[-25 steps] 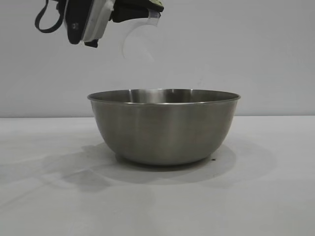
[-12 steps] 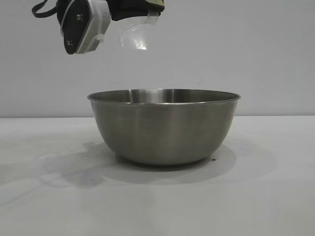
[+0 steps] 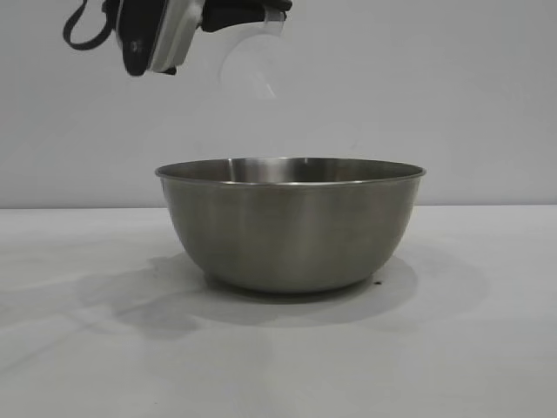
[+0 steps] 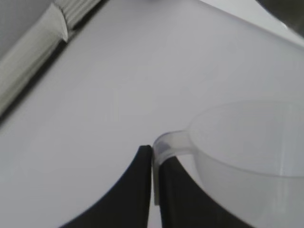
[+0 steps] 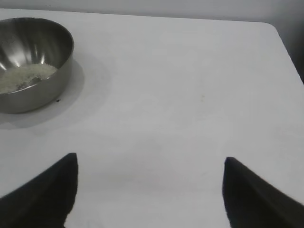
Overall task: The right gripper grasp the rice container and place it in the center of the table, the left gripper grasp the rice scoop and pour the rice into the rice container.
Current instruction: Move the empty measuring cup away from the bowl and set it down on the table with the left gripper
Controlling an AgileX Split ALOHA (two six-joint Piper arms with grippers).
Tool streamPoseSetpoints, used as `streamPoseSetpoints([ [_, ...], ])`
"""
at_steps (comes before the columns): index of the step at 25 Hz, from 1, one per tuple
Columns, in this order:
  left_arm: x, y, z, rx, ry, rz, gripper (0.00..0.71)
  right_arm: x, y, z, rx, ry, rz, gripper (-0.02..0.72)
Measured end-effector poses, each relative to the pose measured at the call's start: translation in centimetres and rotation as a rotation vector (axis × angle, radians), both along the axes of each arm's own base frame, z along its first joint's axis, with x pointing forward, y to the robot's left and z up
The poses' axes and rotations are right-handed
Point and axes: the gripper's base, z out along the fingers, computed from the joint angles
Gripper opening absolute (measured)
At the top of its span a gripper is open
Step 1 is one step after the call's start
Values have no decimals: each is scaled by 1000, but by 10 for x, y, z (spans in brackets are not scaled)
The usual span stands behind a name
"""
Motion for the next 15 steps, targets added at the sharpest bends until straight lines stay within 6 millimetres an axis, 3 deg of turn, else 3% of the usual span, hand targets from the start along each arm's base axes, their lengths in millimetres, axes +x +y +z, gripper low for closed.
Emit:
streamPoseSetpoints([
  [8, 18, 20, 9, -719, 535, 213, 0, 0, 0, 0, 0, 0, 0, 589],
  [15, 29, 43, 6, -1205, 771, 395, 0, 0, 0, 0, 0, 0, 0, 589],
])
